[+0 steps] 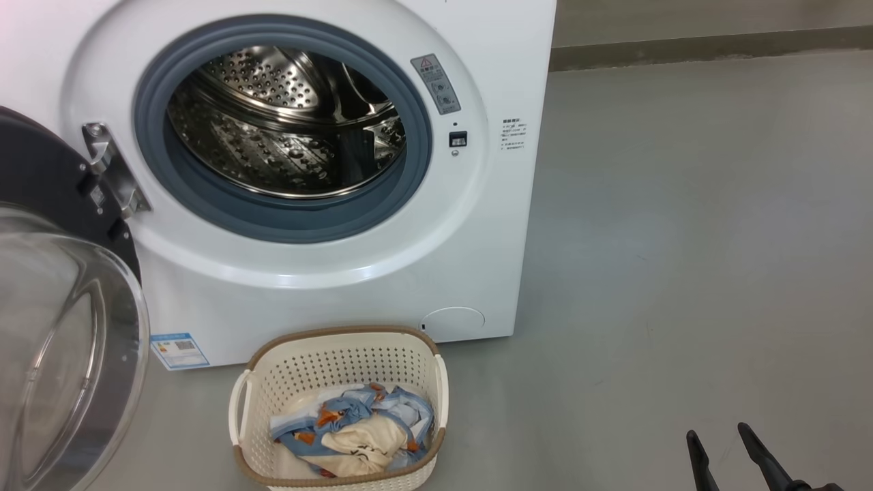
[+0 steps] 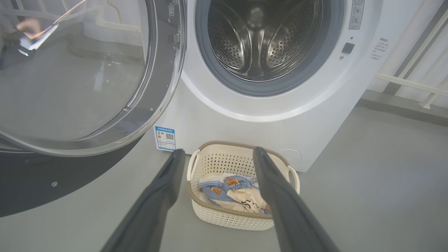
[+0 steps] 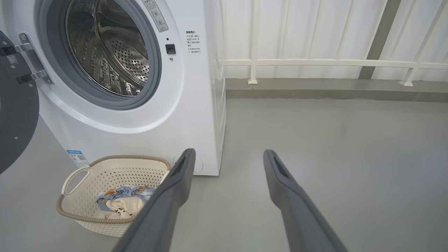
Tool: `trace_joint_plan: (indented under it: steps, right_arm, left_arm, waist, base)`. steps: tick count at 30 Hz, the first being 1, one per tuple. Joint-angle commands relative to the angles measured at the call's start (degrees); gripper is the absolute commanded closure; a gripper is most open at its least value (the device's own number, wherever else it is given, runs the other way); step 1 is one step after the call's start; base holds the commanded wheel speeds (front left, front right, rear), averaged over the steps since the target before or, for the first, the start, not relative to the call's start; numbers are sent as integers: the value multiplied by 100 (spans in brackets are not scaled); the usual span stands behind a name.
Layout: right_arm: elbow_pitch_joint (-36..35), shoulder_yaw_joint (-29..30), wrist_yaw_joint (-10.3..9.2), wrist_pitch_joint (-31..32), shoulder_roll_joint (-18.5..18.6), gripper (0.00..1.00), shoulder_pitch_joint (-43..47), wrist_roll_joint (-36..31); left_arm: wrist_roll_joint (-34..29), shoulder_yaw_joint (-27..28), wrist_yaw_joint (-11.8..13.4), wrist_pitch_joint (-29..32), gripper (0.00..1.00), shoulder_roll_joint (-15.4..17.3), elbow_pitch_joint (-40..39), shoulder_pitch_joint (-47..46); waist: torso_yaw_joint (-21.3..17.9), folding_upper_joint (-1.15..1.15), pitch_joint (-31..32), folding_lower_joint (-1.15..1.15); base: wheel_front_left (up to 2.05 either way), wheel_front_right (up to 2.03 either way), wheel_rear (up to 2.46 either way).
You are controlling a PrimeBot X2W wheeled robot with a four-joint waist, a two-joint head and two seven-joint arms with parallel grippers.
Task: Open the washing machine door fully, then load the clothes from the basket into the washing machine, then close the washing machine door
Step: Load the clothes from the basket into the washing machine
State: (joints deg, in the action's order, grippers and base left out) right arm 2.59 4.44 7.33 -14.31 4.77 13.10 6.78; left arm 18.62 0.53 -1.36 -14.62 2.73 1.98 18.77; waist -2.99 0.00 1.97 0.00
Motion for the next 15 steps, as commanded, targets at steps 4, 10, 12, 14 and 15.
trace_joint_plan:
  steps: [4,10,12,14,15]
  right_arm:
    - [-126,-139,16,-69,55,0,-113,-22]
    - [-122,-144,16,-69,52,0,-121,-12]
    - [-123,-144,16,-69,52,0,-121,-10]
    - [-123,-145,16,-69,51,0,-120,-8]
    - [-123,-146,16,-69,51,0,-120,-6]
  left_arm:
    - [-93,219,-41,-38,0,15,-40,-174]
    - [-70,307,29,-38,0,15,-23,-216]
    - [-100,306,56,-38,0,15,-12,-229]
    - [-130,299,68,-38,0,15,-13,-232]
    - [-147,292,78,-38,0,15,-14,-233]
  waist:
    - [-9,0,-17,0]
    - [-7,0,-41,0]
    - [-6,0,-46,0]
    - [-4,0,-48,0]
    - [-3,0,-50,0]
  base:
    - [77,-77,0]
    - [145,-145,0]
    - [159,-159,0]
    - [145,-145,0]
    - [125,-125,0]
